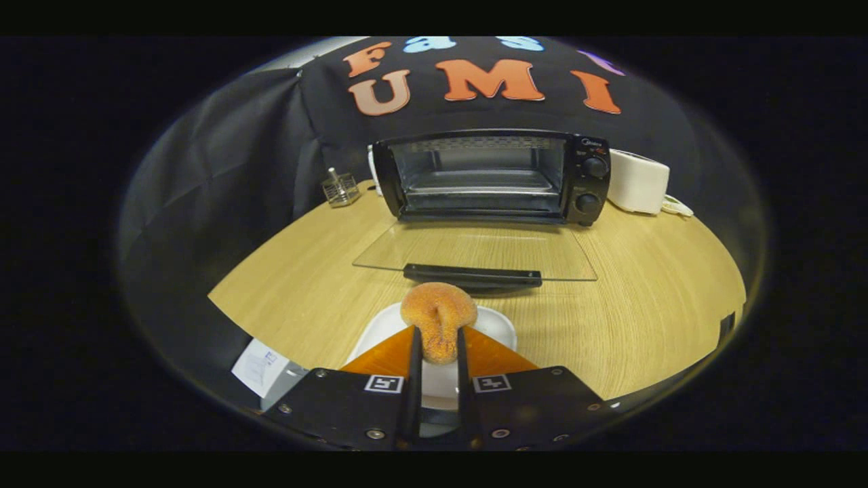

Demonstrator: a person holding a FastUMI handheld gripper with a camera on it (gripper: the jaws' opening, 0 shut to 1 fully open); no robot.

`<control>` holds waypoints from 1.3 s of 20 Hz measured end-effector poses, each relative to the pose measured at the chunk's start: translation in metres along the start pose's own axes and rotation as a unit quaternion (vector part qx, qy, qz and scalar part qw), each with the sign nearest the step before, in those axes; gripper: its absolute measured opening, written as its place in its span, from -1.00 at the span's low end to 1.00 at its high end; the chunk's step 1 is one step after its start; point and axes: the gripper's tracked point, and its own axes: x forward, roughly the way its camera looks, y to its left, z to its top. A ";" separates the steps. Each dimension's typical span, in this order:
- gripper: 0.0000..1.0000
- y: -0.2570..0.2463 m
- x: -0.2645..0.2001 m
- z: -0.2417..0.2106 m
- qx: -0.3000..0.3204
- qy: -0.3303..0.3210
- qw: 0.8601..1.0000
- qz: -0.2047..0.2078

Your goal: Open the toaster oven, put the food inside, and close the toaster oven door.

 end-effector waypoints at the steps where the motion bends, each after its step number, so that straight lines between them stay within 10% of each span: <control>1: -0.54 0.003 0.003 0.010 0.018 -0.014 1.000 0.008; 17: -0.65 0.010 0.087 0.149 0.312 -0.101 0.940 0.096; 26: -0.65 -0.015 0.126 0.178 0.408 -0.111 0.903 0.071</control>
